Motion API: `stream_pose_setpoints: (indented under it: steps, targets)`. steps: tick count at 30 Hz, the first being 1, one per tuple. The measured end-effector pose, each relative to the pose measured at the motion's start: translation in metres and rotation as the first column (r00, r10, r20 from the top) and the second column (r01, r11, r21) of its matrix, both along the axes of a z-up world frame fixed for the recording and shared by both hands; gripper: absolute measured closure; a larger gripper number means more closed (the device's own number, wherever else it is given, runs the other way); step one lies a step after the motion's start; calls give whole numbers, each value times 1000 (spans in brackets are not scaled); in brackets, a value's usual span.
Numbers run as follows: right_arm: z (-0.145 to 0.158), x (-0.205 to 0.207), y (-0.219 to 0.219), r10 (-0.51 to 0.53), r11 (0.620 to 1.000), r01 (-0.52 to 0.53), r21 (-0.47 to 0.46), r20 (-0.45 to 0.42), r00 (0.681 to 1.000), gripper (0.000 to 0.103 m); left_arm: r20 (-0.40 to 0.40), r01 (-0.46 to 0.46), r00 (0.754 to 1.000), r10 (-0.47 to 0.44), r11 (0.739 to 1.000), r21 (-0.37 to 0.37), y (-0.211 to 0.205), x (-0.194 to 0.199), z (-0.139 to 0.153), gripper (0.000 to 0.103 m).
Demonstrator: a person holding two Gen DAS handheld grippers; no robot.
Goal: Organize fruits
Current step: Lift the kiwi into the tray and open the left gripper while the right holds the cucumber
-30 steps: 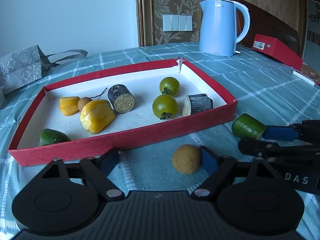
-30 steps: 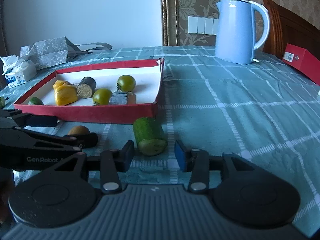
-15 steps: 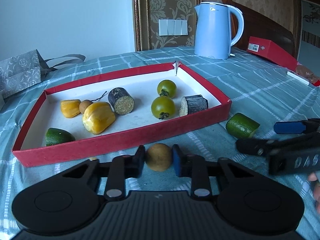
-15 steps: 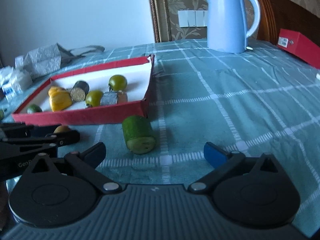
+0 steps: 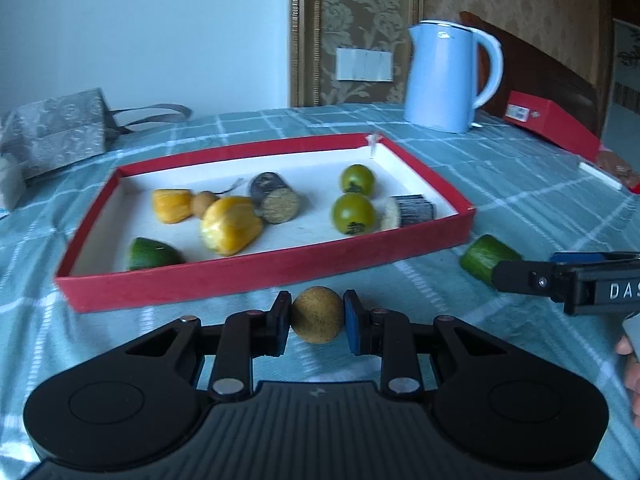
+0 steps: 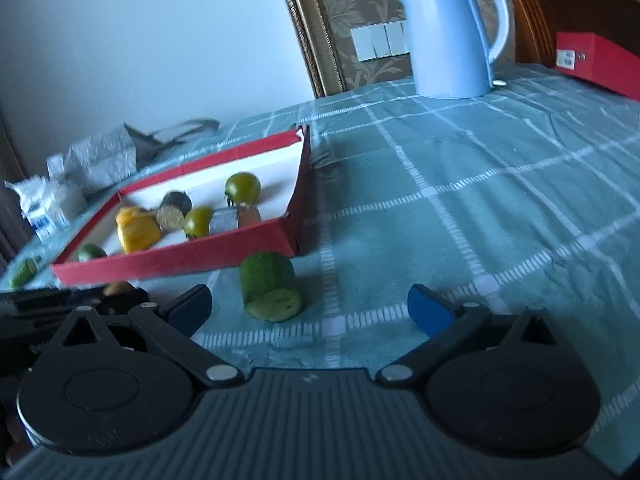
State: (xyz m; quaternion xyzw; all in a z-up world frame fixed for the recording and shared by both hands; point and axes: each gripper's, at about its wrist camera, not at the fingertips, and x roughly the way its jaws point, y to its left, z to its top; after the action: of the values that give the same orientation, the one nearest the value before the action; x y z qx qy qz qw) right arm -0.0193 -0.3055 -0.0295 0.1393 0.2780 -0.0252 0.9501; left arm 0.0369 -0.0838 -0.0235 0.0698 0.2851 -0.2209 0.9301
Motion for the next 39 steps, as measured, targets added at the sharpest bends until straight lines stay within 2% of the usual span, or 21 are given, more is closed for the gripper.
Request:
stream_pose_setpoints:
  steps: [4, 7, 10, 11, 15, 21, 28, 30, 39]
  targets:
    - [3, 4, 13, 4, 996, -6, -93, -14, 1000, 5, 11, -47, 999, 47, 999, 4, 9, 0, 1, 76]
    - [3, 15, 24, 4, 983, -12, -181, -41, 999, 17, 4, -78, 997, 78, 997, 11, 14, 3, 0, 76]
    - [3, 24, 31, 32, 976, -44, -214, -58, 998, 36, -18, -89, 996, 89, 996, 6, 16, 7, -1, 76]
    - [3, 25, 33, 45, 974, -56, -219, -56, 997, 47, -17, -90, 996, 90, 996, 3, 17, 7, -1, 76]
    - [5, 30, 47, 68, 960, -80, -269, -53, 996, 70, -17, -91, 996, 91, 996, 8, 17, 6, -1, 76]
    - [6, 31, 54, 37, 960, -49, -275, -50, 998, 72, -22, -92, 996, 92, 996, 5, 16, 6, -2, 76]
    - [6, 26, 49, 23, 985, -27, -172, -23, 999, 72, -22, -92, 995, 92, 996, 0, 17, 8, -1, 76]
    - [5, 27, 50, 33, 985, -37, -170, -28, 999, 72, -21, -88, 996, 88, 996, 0, 17, 6, -1, 76]
    - [5, 28, 50, 29, 984, -34, -174, -30, 999, 72, 55, -85, 995, 85, 996, -20, 33, -10, 17, 76]
